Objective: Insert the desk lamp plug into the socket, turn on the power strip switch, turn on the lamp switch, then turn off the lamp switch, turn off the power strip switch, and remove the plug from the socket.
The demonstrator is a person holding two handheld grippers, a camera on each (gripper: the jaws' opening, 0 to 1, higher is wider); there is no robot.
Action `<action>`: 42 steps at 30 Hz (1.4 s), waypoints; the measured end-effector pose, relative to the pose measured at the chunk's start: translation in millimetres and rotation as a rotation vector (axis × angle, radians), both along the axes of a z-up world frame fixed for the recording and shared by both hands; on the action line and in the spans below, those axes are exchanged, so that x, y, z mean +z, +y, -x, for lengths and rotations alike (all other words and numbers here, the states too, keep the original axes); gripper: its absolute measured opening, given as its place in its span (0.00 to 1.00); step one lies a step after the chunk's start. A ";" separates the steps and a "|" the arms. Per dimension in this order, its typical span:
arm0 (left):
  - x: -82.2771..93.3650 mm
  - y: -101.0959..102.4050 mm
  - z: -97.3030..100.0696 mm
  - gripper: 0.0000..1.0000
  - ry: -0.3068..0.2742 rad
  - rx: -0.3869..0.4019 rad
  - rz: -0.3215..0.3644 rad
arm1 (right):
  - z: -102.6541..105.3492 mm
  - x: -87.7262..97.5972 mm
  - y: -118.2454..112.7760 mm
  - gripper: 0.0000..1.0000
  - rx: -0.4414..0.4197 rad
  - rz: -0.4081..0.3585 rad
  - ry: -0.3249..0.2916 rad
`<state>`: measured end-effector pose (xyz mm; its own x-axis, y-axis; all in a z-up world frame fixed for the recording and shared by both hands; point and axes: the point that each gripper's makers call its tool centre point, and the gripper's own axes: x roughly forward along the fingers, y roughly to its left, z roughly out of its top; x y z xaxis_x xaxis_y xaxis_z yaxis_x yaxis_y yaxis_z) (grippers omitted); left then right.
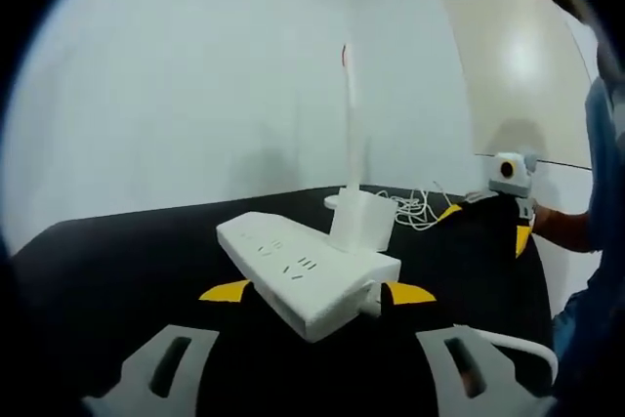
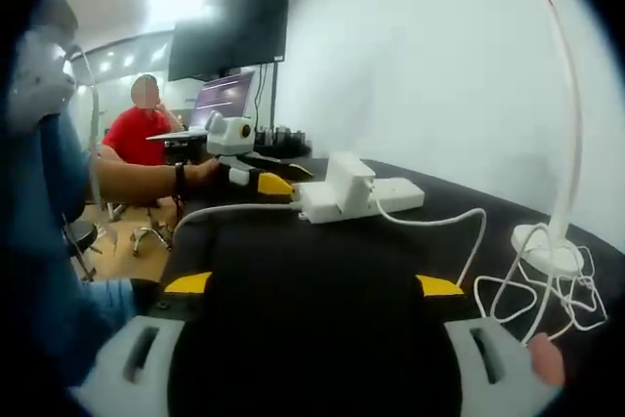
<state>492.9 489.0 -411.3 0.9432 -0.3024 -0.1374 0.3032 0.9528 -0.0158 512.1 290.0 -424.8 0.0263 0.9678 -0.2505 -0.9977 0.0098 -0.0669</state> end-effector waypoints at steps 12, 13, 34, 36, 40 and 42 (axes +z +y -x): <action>4.1 13.7 -2.2 0.50 -0.016 0.042 0.024 | -3.9 3.7 -1.7 0.76 -0.026 -0.025 0.091; 4.3 15.2 -1.6 0.50 -0.018 0.047 0.022 | -3.7 7.2 -1.7 0.74 -0.023 -0.042 0.097; 12.8 20.3 -4.1 0.57 -0.066 0.060 0.027 | 1.9 12.3 -0.1 0.74 0.005 -0.070 0.130; 13.0 23.1 -4.0 0.57 -0.065 0.066 0.031 | 3.5 11.5 0.9 0.74 0.011 -0.065 0.128; 19.9 20.7 -1.9 0.57 -0.100 0.055 0.028 | 4.2 10.4 1.2 0.74 0.008 -0.057 0.104; 20.4 19.4 -1.3 0.57 -0.104 0.048 0.015 | 1.6 11.8 0.7 0.74 -0.001 -0.065 0.101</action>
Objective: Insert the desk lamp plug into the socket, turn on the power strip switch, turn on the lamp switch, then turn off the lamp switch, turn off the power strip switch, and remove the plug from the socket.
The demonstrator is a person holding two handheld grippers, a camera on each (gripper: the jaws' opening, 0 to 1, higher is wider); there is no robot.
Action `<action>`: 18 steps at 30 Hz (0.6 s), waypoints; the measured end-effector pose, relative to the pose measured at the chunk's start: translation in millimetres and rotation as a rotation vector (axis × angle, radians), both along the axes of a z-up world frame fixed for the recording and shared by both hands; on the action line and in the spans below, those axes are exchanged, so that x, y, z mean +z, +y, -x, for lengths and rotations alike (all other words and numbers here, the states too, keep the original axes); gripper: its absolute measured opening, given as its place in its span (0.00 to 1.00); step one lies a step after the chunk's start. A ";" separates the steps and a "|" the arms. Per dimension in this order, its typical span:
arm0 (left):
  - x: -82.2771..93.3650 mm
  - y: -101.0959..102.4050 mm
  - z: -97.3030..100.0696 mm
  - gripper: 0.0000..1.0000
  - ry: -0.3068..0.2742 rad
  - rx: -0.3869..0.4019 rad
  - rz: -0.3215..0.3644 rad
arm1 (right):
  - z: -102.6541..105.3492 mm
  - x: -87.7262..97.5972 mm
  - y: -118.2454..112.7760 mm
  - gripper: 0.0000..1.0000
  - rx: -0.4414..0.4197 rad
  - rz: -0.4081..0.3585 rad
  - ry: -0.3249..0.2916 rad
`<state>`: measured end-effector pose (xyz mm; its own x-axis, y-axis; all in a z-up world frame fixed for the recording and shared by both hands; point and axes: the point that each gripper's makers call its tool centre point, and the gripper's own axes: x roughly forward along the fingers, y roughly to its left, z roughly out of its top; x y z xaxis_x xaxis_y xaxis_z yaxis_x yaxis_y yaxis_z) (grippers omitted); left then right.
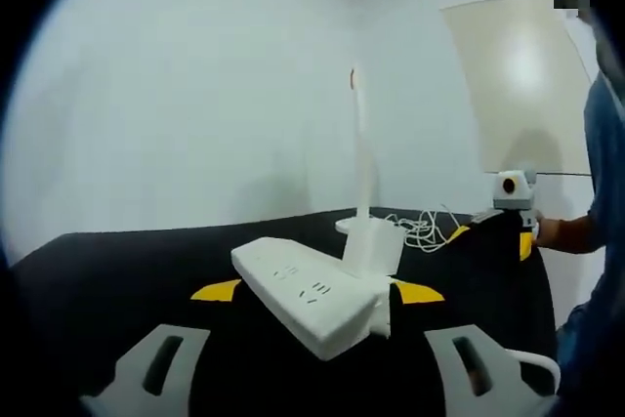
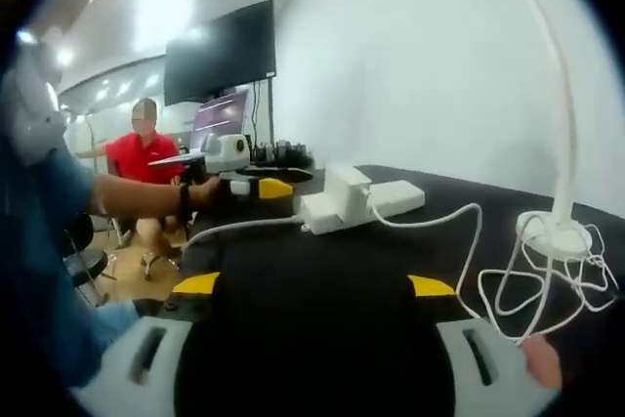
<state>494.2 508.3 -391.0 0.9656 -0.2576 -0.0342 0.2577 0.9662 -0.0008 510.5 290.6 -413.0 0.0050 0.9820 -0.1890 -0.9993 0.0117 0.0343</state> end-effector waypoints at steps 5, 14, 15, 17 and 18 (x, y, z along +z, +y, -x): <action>-8.8 1.5 -6.9 0.60 0.052 0.019 -0.086 | -4.3 0.3 -0.5 0.74 -0.010 -0.004 0.010; -8.8 -25.5 -21.4 0.62 0.050 -0.047 -0.177 | -6.6 0.5 -0.7 0.73 -0.014 -0.010 0.017; -9.3 -28.7 -24.0 0.61 0.051 -0.058 -0.197 | -6.6 0.0 -0.7 0.73 -0.014 -0.007 0.017; -9.1 -34.7 -25.8 0.60 0.043 -0.078 -0.208 | -6.5 -0.7 -0.7 0.73 -0.015 -0.004 0.015; -9.6 -36.9 -25.4 0.60 0.034 -0.092 -0.218 | -6.9 -1.0 -0.7 0.73 -0.015 -0.003 0.015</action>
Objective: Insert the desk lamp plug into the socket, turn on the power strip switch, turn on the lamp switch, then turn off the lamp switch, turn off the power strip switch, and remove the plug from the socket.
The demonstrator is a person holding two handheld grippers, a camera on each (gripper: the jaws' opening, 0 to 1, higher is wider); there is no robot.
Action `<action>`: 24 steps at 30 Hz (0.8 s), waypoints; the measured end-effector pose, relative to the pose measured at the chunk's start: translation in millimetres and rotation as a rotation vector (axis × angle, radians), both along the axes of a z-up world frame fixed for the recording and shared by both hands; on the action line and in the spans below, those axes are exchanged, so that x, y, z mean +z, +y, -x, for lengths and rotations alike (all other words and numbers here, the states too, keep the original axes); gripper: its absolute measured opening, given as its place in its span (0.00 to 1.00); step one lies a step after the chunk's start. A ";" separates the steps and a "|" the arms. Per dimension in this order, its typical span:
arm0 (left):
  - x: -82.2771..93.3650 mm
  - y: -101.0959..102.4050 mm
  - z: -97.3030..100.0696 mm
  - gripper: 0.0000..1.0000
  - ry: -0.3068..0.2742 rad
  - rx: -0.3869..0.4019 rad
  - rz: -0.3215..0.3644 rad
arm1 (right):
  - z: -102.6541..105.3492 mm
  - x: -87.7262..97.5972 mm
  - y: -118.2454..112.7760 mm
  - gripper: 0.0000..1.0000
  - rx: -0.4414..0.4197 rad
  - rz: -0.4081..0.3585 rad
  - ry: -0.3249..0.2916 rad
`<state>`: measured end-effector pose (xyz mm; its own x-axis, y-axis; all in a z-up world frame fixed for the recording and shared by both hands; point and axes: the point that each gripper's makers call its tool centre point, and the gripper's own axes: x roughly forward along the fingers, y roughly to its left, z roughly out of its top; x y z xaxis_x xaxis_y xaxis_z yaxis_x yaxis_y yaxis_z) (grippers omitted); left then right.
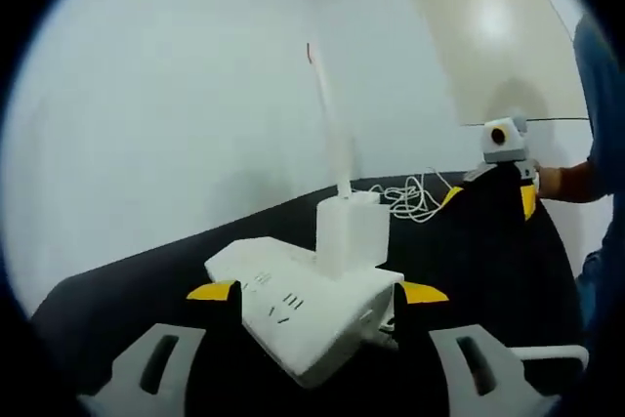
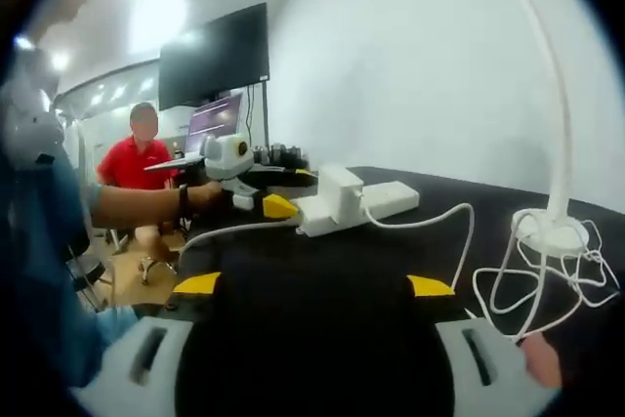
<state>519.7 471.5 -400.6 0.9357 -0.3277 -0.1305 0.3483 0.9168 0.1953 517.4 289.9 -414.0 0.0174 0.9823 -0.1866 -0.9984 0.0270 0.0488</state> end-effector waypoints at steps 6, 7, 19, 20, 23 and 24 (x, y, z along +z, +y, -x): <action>-3.1 -12.6 0.2 0.59 -0.038 -0.057 -0.042 | -2.1 -1.4 -0.3 0.73 -0.009 0.006 0.007; -2.6 -12.2 0.2 0.58 -0.043 -0.057 -0.045 | -1.7 -1.9 0.0 0.73 -0.010 0.009 0.006; 4.2 -15.8 1.2 0.58 -0.117 -0.099 -0.079 | -1.9 -6.6 0.1 0.72 -0.015 0.035 0.015; 2.4 -15.0 0.5 0.57 -0.111 -0.104 -0.074 | -1.8 -6.8 0.0 0.72 -0.014 0.036 0.016; -5.0 -18.7 0.7 0.50 -0.057 -0.127 -0.021 | -1.0 -6.6 -0.2 0.72 -0.011 0.037 0.016; -7.3 -22.9 1.1 0.48 -0.030 -0.129 0.016 | -0.6 -6.2 -0.3 0.72 -0.010 0.035 0.016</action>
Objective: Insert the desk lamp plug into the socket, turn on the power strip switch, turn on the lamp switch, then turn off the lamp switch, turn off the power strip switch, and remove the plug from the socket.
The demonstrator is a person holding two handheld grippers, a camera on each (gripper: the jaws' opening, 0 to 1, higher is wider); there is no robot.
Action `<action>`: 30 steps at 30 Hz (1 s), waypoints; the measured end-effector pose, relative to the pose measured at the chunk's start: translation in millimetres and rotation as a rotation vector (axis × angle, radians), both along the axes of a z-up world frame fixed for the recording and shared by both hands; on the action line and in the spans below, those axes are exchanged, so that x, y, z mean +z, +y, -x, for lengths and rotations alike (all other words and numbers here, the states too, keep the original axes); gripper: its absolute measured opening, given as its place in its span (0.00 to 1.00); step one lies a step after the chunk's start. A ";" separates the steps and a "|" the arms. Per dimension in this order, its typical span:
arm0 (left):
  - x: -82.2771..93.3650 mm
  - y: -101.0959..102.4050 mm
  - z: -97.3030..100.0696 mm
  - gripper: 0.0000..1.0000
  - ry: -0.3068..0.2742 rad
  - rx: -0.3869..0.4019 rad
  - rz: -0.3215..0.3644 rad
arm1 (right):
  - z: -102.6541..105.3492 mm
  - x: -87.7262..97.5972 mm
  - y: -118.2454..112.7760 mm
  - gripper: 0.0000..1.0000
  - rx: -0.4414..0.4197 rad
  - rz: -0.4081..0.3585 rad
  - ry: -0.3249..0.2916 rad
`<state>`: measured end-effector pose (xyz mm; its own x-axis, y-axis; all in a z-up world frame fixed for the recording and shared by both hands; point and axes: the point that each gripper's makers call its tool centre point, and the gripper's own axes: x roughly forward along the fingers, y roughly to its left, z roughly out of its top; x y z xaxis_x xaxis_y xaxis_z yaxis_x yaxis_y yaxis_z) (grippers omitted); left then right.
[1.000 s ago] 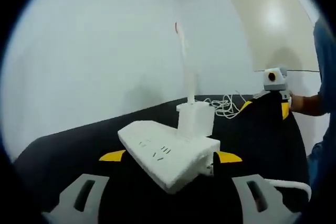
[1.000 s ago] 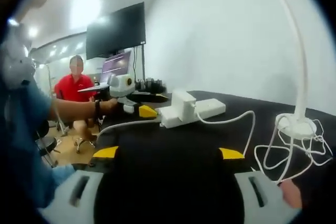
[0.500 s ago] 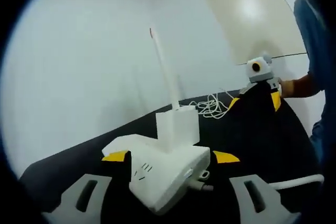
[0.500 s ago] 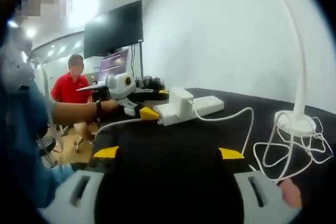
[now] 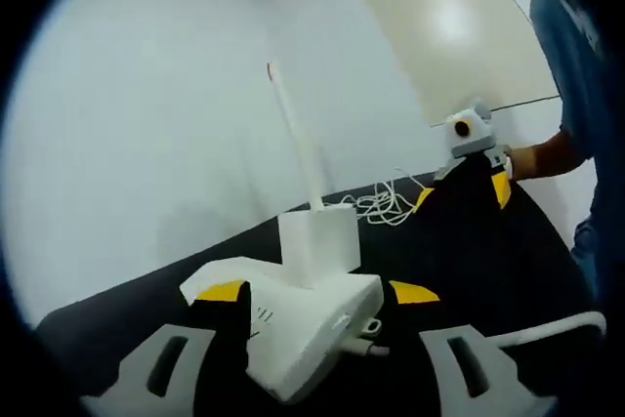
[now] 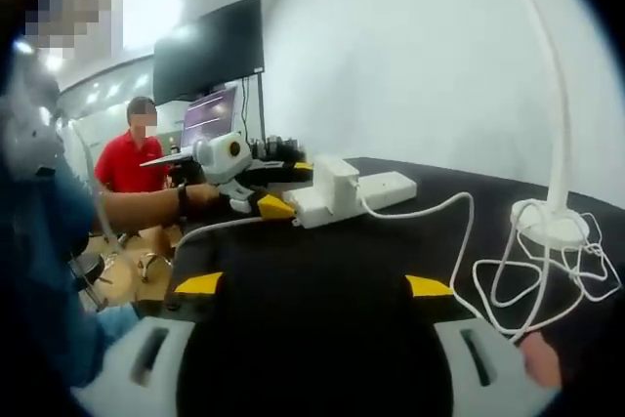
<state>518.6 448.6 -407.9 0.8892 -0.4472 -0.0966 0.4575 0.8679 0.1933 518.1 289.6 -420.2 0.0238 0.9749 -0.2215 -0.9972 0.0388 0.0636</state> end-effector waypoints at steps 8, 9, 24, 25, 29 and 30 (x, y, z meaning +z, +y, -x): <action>2.2 -0.1 -1.6 0.49 -0.034 0.003 -0.015 | -0.2 1.2 -0.4 0.72 0.007 -0.004 0.013; 2.3 -0.9 -1.4 0.49 -0.034 0.003 -0.014 | -0.2 1.1 -0.4 0.72 0.008 -0.004 0.014; 0.5 2.0 -4.9 0.51 -0.054 -0.013 -0.019 | -1.7 16.7 -0.9 0.71 0.031 0.001 0.043; 0.7 1.8 -5.1 0.51 -0.054 -0.013 -0.018 | -1.8 20.5 -0.4 0.70 0.038 -0.002 0.041; 0.2 3.1 -5.5 0.50 -0.055 -0.013 -0.018 | -2.2 33.5 2.7 0.70 0.066 -0.002 0.032; 0.0 3.3 -5.6 0.50 -0.055 -0.014 -0.019 | -1.9 36.0 3.5 0.70 0.074 0.002 0.032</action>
<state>524.2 451.8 -407.9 0.8870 -0.4582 -0.0563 0.4579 0.8576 0.2344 520.0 293.2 -384.2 -0.0556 0.9732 -0.2231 -0.9948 -0.0350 0.0952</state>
